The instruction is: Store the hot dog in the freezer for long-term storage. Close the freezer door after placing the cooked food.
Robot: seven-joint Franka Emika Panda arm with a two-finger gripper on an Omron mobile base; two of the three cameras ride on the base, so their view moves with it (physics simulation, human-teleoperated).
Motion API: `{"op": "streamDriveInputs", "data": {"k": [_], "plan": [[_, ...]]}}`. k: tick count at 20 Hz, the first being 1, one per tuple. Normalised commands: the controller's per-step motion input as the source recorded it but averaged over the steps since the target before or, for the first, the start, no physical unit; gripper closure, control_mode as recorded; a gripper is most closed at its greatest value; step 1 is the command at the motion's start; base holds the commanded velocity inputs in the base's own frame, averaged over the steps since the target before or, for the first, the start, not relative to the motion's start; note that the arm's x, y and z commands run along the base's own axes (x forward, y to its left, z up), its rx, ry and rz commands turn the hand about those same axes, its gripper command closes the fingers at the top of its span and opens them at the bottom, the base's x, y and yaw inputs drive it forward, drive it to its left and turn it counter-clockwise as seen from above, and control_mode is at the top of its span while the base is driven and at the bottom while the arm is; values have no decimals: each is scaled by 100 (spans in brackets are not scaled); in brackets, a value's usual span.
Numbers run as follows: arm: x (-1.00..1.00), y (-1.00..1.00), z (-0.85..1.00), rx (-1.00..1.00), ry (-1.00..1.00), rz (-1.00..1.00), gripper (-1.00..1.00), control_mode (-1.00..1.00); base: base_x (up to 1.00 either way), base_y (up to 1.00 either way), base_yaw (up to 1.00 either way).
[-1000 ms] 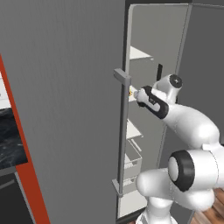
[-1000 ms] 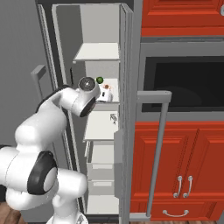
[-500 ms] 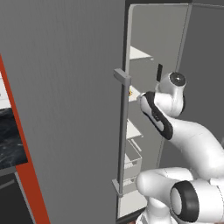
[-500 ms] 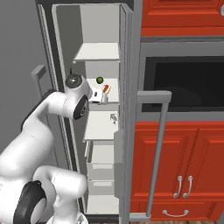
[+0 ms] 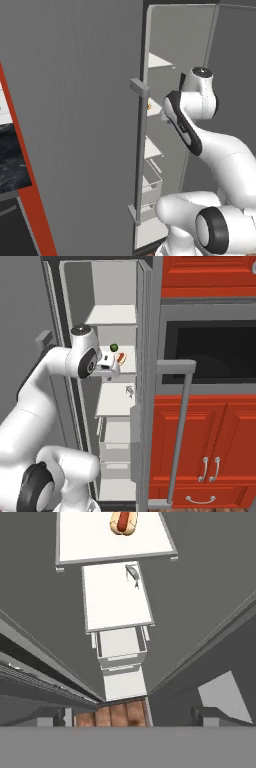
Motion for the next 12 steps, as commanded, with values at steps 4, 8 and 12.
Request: {"op": "streamDriveInputs", "data": {"k": [4,8,12], "plan": [[-99,0,0,0,2,0,-100,-100,0,0,0],[-96,6,0,0,0,0,-100,-100,0,0,0],[-86,10,0,0,0,0,-100,-100,0,0,0]]}}
